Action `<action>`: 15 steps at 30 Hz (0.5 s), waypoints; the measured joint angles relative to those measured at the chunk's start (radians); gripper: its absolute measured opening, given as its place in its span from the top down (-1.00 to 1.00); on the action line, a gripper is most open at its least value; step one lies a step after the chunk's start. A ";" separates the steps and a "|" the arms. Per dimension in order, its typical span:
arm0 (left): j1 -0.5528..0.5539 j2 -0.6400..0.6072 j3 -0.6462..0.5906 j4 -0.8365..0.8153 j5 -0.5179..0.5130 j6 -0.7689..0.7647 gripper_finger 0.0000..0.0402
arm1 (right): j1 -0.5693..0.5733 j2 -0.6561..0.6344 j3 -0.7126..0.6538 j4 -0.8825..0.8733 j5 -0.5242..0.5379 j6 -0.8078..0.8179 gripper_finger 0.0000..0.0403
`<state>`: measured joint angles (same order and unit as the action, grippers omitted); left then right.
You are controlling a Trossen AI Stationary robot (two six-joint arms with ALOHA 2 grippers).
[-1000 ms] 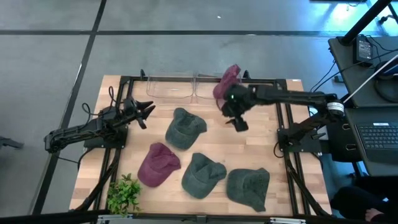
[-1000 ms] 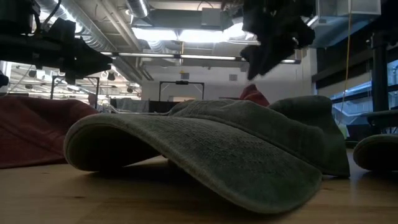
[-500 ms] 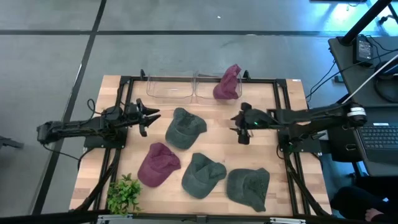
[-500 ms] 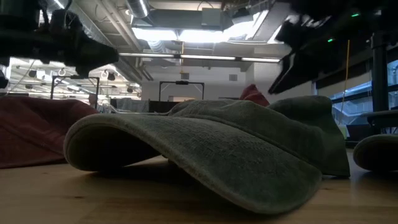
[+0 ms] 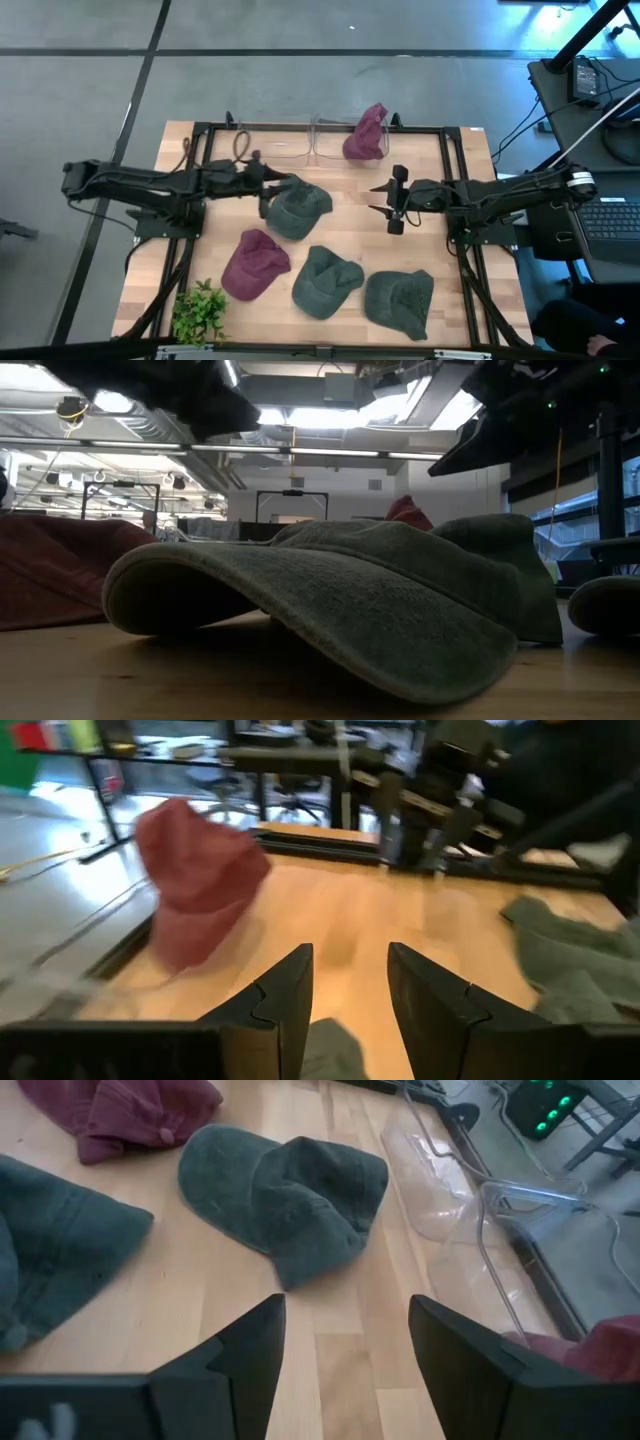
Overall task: Pick & Place hat
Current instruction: Put the top left black cap into the left transparent bin
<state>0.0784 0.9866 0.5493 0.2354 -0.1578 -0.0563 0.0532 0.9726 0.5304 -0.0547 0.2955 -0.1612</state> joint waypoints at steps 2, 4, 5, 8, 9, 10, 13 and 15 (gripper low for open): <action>-0.001 0.054 0.034 0.000 0.029 0.060 0.37 | 0.000 0.000 0.000 -0.009 -0.001 0.005 -0.06; 0.000 0.094 0.054 0.001 0.040 0.098 0.37 | 0.000 0.000 0.000 -0.025 -0.018 0.019 -0.06; 0.000 0.110 0.059 0.001 0.042 0.111 0.37 | 0.000 0.000 0.000 -0.033 -0.029 0.025 -0.06; 0.000 0.140 0.065 0.000 0.042 0.126 0.37 | 0.000 0.000 0.000 -0.053 -0.059 0.030 -0.06; 0.001 0.147 0.065 0.000 0.041 0.124 0.36 | 0.000 0.000 0.000 -0.054 -0.065 0.031 -0.06; 0.002 0.150 0.065 -0.002 0.041 0.121 0.35 | 0.000 0.000 0.000 -0.054 -0.075 0.030 -0.06; 0.002 0.157 0.065 -0.008 0.051 0.109 0.28 | 0.000 0.000 0.000 -0.055 -0.083 0.031 -0.06; -0.004 0.160 0.065 -0.030 0.102 0.135 0.20 | 0.000 0.000 0.000 -0.055 -0.081 0.034 -0.06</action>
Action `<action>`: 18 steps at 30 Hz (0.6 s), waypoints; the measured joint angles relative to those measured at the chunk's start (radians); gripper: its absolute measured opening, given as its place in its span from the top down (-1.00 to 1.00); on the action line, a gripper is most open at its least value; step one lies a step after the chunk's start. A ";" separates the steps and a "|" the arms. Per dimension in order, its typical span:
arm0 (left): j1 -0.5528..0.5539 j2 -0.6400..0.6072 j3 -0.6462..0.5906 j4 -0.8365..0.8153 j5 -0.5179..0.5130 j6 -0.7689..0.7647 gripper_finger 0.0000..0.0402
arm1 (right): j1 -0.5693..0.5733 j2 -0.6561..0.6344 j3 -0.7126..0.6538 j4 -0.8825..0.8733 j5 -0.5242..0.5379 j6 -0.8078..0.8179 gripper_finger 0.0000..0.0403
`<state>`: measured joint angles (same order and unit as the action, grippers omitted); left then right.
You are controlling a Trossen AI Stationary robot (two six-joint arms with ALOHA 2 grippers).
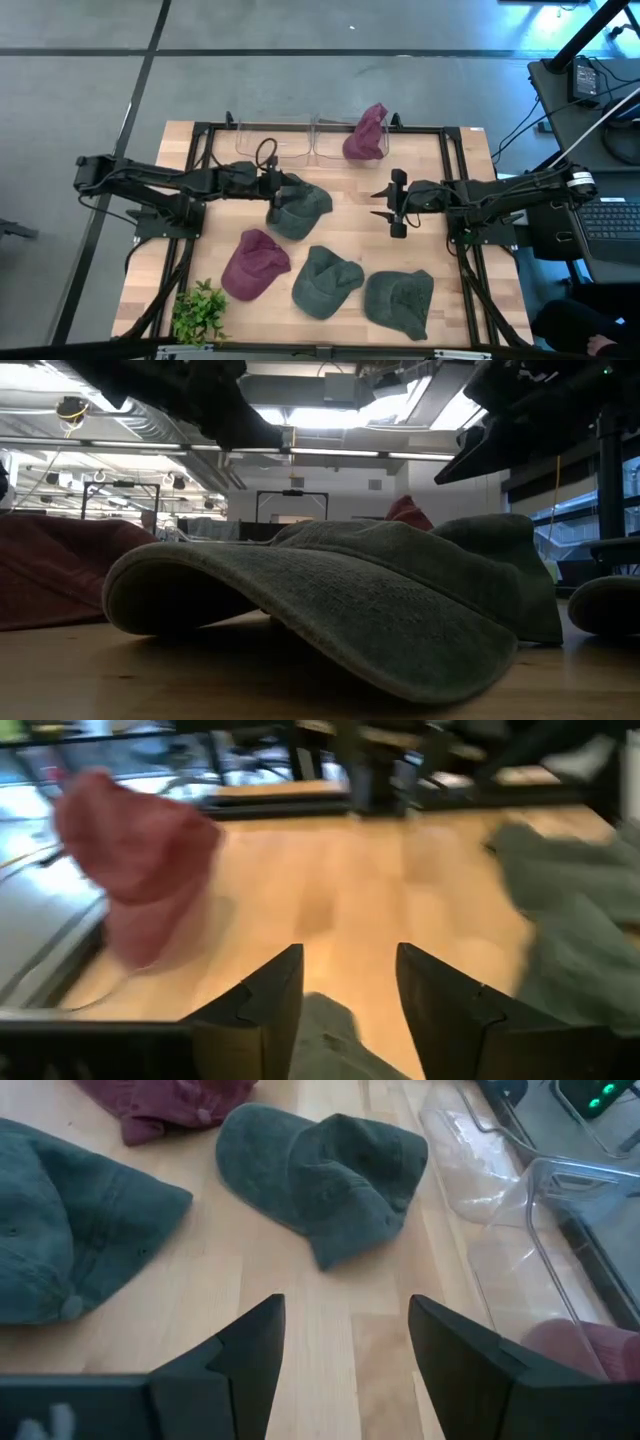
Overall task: Pick & Place hat
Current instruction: Put the top left black cap into the left transparent bin
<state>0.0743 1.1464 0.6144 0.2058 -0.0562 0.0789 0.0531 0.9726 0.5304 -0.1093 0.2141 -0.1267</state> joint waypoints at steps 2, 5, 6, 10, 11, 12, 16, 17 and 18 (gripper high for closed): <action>-0.014 0.010 0.000 0.010 0.036 0.038 0.12 | 0.000 0.000 0.000 0.000 0.001 0.011 -0.06; -0.037 0.019 0.000 0.016 0.026 0.079 0.01 | 0.000 0.000 0.000 0.000 0.002 0.018 -0.06; -0.041 0.022 0.000 0.016 0.019 0.083 -0.02 | 0.000 0.000 0.000 0.000 0.002 0.018 -0.06; -0.048 0.035 0.000 0.016 0.018 0.068 -0.09 | 0.000 0.000 0.000 0.000 0.002 0.017 -0.06; -0.048 0.038 0.000 0.015 0.018 0.068 -0.10 | 0.000 0.000 0.000 -0.001 0.002 0.017 -0.06; -0.047 0.040 0.000 0.015 0.017 0.067 -0.12 | 0.000 0.000 0.000 -0.001 0.002 0.017 -0.06; -0.047 0.044 0.000 0.015 0.014 0.066 -0.19 | 0.000 0.000 0.000 -0.001 0.002 0.017 -0.06; -0.047 0.044 0.000 0.015 0.005 0.059 -0.22 | 0.000 0.000 0.000 -0.001 0.002 0.017 -0.06; -0.048 0.044 0.000 0.015 -0.009 0.053 -0.24 | 0.000 0.000 0.000 -0.001 0.002 0.017 -0.06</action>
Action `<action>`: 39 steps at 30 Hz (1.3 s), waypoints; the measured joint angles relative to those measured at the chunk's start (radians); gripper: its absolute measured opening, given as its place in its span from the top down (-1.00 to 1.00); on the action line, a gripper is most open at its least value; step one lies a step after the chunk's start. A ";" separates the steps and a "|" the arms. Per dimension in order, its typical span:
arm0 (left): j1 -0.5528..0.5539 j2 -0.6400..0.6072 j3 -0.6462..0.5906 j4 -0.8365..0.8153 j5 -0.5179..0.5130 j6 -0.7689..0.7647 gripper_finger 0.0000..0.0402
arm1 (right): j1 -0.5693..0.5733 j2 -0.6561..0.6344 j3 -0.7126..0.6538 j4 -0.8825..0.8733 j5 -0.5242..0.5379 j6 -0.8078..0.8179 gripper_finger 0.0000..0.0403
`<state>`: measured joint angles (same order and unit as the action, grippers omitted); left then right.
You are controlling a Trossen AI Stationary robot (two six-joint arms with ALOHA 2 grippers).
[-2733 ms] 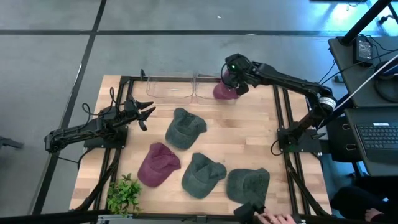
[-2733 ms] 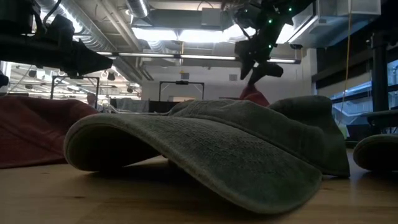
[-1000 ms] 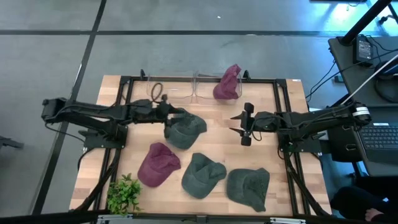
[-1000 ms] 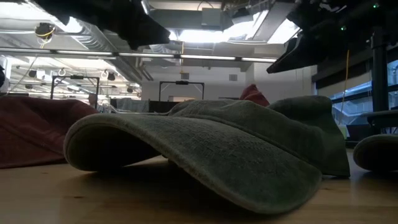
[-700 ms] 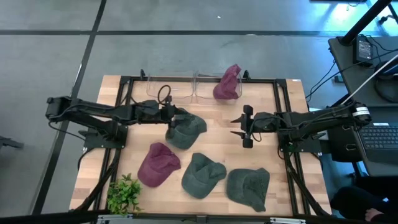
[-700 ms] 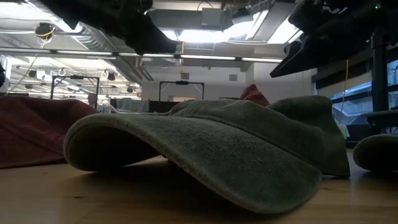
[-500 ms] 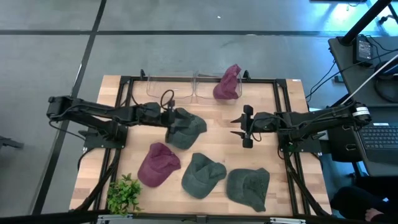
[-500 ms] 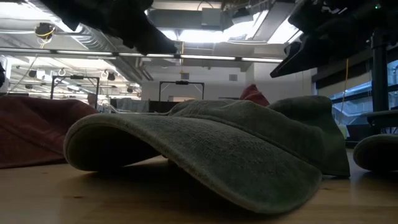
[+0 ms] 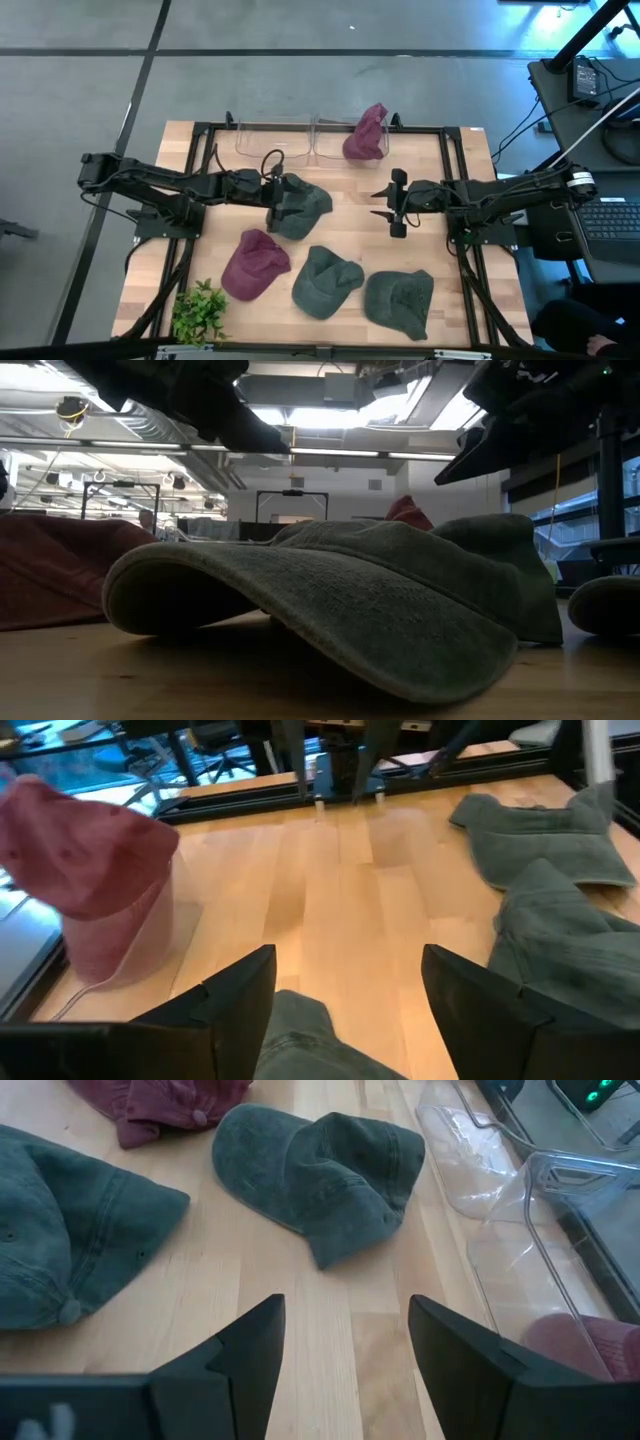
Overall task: Pick & Place hat
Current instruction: Put the top left black cap into the left transparent bin
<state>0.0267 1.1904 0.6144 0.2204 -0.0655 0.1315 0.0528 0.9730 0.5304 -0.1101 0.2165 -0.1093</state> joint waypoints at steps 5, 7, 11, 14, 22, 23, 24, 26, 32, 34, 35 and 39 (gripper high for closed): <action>0.011 0.000 0.004 0.006 -0.151 0.015 -0.28 | 0.000 0.000 0.000 0.000 0.000 0.000 -0.06; 0.034 0.008 0.040 0.001 -0.198 -0.014 -0.28 | 0.000 0.000 0.000 0.000 0.000 0.000 -0.06; 0.091 0.034 0.154 -0.108 -0.205 -0.117 -0.28 | 0.000 0.000 0.000 0.000 0.000 -0.008 -0.06; 0.117 0.075 0.205 -0.224 -0.210 -0.143 -0.28 | -0.003 0.000 0.000 0.000 0.000 -0.007 -0.06; 0.138 0.292 0.249 -0.229 -0.025 0.048 -0.28 | -0.003 0.000 0.000 0.000 0.001 -0.013 -0.06; 0.139 0.324 0.256 -0.229 -0.053 0.060 -0.28 | -0.003 0.000 0.000 0.000 0.001 -0.014 -0.06; 0.139 0.355 0.261 -0.229 -0.092 0.069 -0.28 | -0.003 0.000 0.000 0.000 0.001 -0.014 -0.06; 0.139 0.405 0.269 -0.231 -0.172 0.084 -0.28 | -0.003 0.000 0.000 0.000 0.000 -0.009 -0.06; 0.141 0.497 0.290 -0.252 -0.171 0.056 -0.28 | -0.003 0.000 0.000 0.000 0.000 -0.007 -0.06; 0.138 0.515 0.290 -0.271 -0.143 0.024 -0.28 | -0.003 0.000 0.000 -0.001 0.001 -0.007 -0.06; 0.135 0.522 0.290 -0.287 -0.124 0.010 -0.28 | -0.003 0.000 0.000 -0.003 0.001 -0.007 -0.06; 0.106 0.544 0.290 -0.353 0.000 0.004 -0.28 | -0.003 0.000 0.000 -0.015 0.000 -0.008 -0.06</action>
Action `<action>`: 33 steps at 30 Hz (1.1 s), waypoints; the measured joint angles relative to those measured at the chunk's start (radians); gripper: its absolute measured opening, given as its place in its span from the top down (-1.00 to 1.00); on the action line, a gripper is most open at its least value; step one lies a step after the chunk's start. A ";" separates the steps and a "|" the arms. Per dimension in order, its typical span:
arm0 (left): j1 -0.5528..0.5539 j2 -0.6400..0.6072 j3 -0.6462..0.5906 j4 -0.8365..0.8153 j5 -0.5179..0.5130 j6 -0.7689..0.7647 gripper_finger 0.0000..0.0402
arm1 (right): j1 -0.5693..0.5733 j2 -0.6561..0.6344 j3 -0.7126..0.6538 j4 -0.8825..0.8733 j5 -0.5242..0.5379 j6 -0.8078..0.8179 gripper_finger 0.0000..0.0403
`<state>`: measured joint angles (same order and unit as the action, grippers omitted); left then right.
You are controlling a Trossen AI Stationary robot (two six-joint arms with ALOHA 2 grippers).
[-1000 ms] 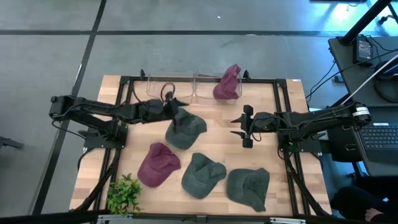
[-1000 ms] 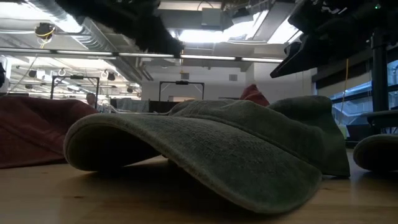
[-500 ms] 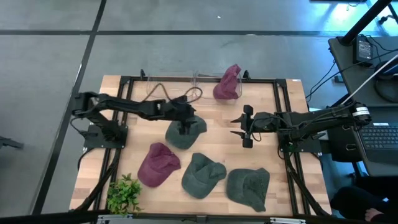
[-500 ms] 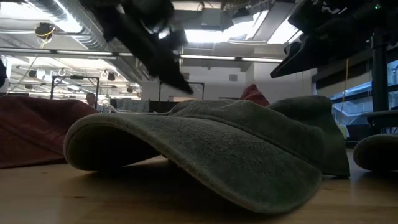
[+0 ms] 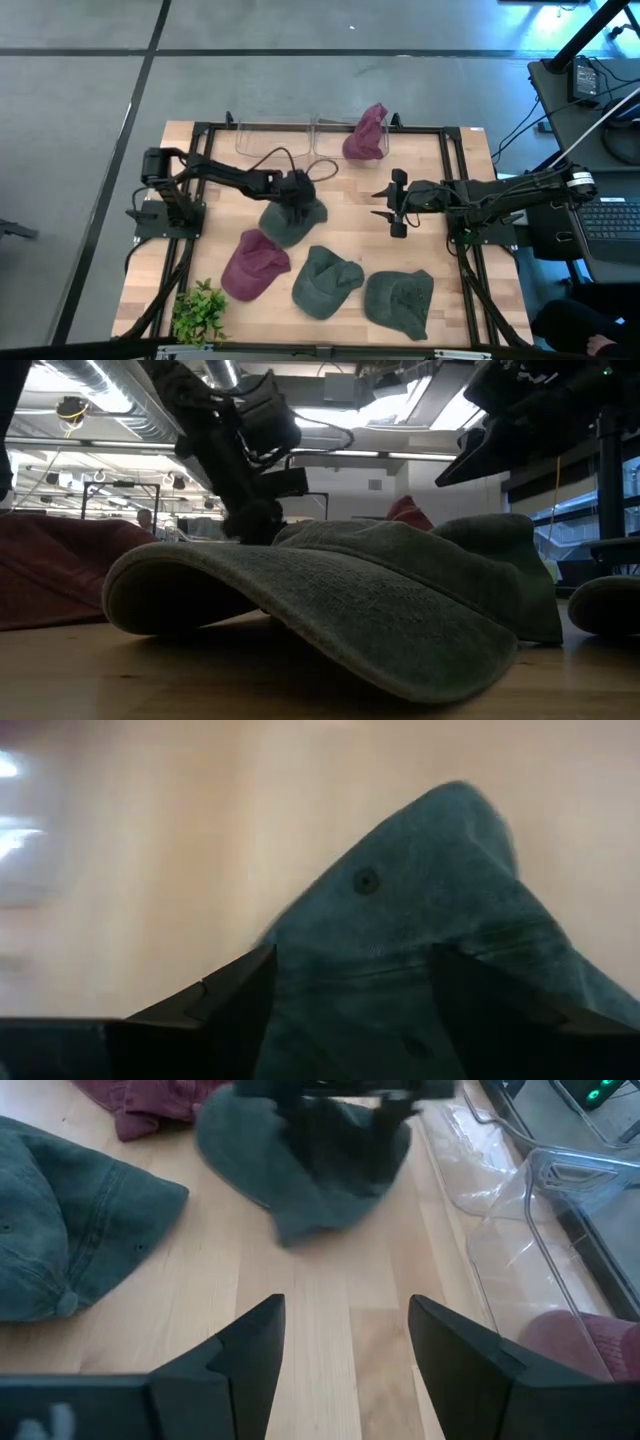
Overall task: Pick & Place hat
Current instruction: Put the top left black cap into the left transparent bin
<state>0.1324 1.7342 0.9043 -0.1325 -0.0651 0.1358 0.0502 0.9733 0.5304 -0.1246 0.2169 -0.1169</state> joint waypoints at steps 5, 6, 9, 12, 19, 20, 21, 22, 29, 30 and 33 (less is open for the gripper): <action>-0.050 0.000 0.000 -0.020 -0.062 0.110 -0.28 | 0.000 0.000 0.000 -0.002 0.000 0.000 -0.06; -0.057 -0.004 0.000 -0.020 -0.100 0.146 -0.28 | 0.000 0.000 0.000 -0.002 0.000 0.001 -0.06; -0.067 -0.006 0.004 -0.033 -0.149 0.241 -0.28 | 0.000 0.000 0.000 -0.001 0.000 0.002 -0.06; -0.053 -0.006 0.028 -0.079 -0.116 0.222 -0.26 | 0.000 0.000 0.000 -0.001 0.000 0.004 -0.06; -0.032 -0.070 0.122 -0.204 -0.111 0.208 -0.07 | 0.000 0.000 0.000 -0.002 0.000 0.001 -0.06; -0.026 -0.072 0.124 -0.214 -0.102 0.225 -0.05 | 0.000 0.000 0.000 -0.002 0.000 0.001 -0.06; -0.017 -0.069 0.125 -0.217 -0.089 0.239 -0.02 | -0.001 0.000 0.000 -0.006 0.000 0.002 -0.06; -0.008 -0.069 0.125 -0.230 -0.074 0.246 0.00 | -0.002 0.000 0.000 -0.011 0.000 0.001 -0.06; 0.071 -0.034 0.126 -0.303 -0.031 0.270 0.07 | -0.002 0.000 0.000 -0.016 0.000 0.001 -0.06; 0.081 -0.030 0.126 -0.301 -0.018 0.278 0.08 | -0.002 0.000 0.000 -0.016 0.000 0.001 -0.06; 0.104 -0.011 0.126 -0.269 0.038 0.296 0.09 | -0.002 0.000 0.000 -0.016 0.000 0.002 -0.06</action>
<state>0.2368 1.7232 1.0304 -0.4016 -0.0268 0.4315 0.0479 0.9737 0.5304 -0.1406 0.2169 -0.1148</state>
